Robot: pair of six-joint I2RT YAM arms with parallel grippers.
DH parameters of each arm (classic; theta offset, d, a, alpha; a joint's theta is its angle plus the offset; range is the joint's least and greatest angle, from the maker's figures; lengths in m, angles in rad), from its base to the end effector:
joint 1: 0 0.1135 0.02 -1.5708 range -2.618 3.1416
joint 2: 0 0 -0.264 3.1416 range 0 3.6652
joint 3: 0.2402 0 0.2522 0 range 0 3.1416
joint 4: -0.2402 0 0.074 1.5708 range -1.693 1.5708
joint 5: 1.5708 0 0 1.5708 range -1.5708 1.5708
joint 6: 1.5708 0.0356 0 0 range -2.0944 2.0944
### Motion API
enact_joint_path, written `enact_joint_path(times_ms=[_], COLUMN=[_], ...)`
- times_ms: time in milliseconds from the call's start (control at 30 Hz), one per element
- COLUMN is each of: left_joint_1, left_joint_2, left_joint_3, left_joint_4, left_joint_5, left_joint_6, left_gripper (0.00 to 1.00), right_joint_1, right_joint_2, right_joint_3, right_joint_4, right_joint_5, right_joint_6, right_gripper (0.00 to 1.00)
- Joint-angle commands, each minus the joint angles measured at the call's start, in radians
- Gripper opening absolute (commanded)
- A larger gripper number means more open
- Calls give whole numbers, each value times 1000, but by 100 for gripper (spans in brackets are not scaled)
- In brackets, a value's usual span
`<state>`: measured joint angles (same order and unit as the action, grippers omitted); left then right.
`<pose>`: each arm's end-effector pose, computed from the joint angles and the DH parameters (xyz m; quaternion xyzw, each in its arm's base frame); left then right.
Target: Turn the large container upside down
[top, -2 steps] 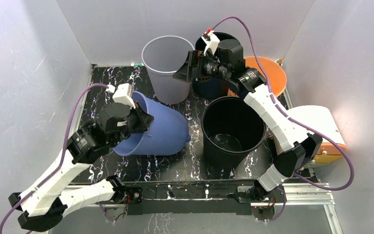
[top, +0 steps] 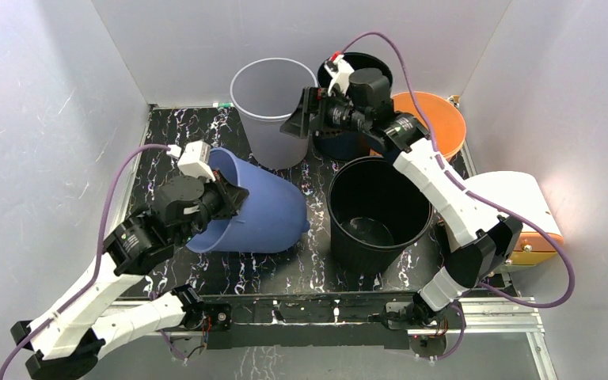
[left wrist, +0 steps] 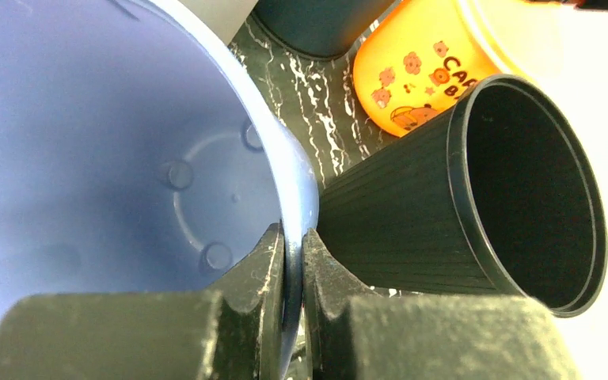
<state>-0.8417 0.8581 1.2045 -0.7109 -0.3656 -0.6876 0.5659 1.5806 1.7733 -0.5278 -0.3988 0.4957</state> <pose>0.1145 -0.1091 0.4146 -0.0405 0.8154 -0.2781 0.5062 0.2900 0.2006 0.4482 -0.1427 0.7945 0.4267 0.4079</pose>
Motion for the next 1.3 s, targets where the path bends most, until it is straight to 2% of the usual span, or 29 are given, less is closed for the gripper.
enact_joint_path(times_ms=[0,167,333,533,800,933,1133,1267], left_joint_1=[14,54,123,140,159,159,159,158], left_joint_2=[-20,-24,17,103,220,271,391,409], left_joint_3=[-152,-176,-155,-64,71,115,264,327], left_joint_4=[-5,19,31,44,76,146,152,175], left_joint_5=[-54,-53,16,51,96,200,298,336], left_joint_6=[43,102,149,179,167,153,235,280], left_gripper=[0,0,0,0,0,0,0,0], right_joint_1=[47,55,97,132,137,137,137,136], right_joint_2=[-3,17,-14,-27,-80,-115,-98,-67], right_joint_3=[-43,-51,-90,-68,-93,-105,2,66], right_joint_4=[-104,-229,-238,-279,-442,-478,-436,-388], right_joint_5=[132,206,244,308,553,660,606,591], right_joint_6=[-40,-73,-80,-93,-108,-116,-134,-136], right_gripper=[98,94,93,89,88,90,96,98])
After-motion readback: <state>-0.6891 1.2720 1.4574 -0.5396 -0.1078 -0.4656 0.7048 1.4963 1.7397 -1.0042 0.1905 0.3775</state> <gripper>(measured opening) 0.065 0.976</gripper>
